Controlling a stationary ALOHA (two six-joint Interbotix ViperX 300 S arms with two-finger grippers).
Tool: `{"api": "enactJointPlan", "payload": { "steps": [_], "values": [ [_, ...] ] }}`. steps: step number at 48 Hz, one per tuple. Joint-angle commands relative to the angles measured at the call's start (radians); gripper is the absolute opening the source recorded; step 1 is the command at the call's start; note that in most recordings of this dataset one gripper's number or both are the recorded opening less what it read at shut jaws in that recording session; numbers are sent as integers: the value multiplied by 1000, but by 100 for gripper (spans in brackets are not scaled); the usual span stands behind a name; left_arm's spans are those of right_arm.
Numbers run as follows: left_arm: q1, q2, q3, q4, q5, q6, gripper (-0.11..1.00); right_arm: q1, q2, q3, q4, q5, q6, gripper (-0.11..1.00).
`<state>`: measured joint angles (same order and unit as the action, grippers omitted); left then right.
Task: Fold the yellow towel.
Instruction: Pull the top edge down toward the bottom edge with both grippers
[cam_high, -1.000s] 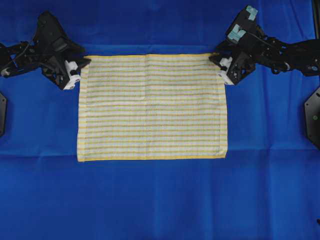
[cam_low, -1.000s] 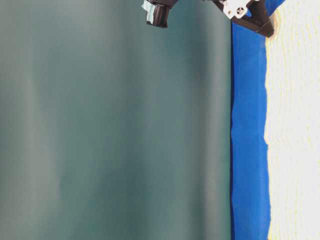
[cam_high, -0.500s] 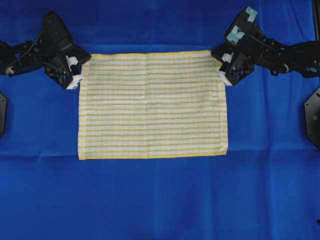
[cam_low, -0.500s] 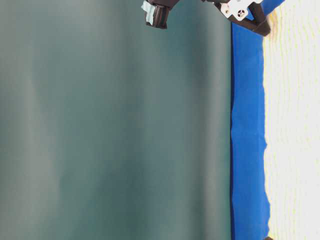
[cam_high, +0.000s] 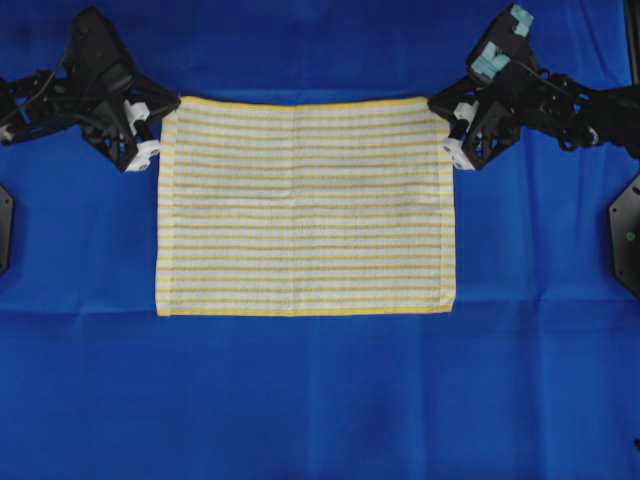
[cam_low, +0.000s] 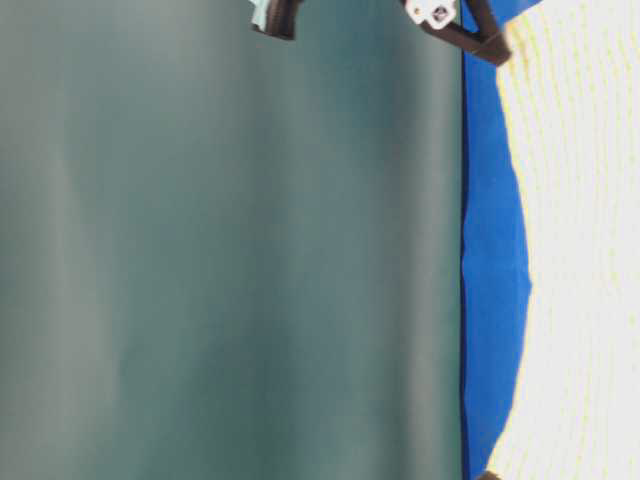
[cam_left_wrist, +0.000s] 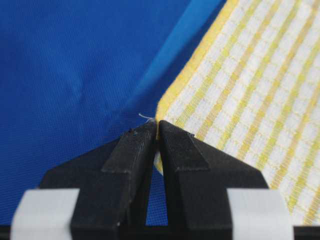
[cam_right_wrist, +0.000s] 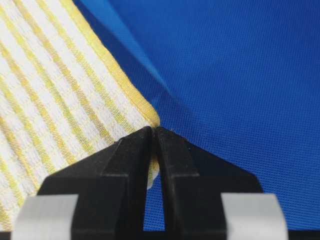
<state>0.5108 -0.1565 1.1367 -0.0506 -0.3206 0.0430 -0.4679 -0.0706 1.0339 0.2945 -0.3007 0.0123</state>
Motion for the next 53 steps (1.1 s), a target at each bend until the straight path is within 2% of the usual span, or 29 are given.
{"api": "enactJointPlan", "payload": {
  "steps": [1,15,24,34,45,53],
  "values": [
    [2,-51,0,-2,5,2,2,2,-35,-6,2,6,-2,5],
    [-14,-77,17,-2,6,0,2,6,-40,-8,2,25,-2,5],
    [-57,-97,41,-2,3,-12,2,49,-58,-2,2,64,-2,5],
    [-198,-143,84,-3,0,-48,2,130,-118,32,8,100,2,5],
    [-362,-181,118,-3,2,-140,2,253,-192,72,75,100,6,5],
    [-453,-209,140,-3,5,-210,2,365,-219,91,120,106,6,5]
  ]
}}
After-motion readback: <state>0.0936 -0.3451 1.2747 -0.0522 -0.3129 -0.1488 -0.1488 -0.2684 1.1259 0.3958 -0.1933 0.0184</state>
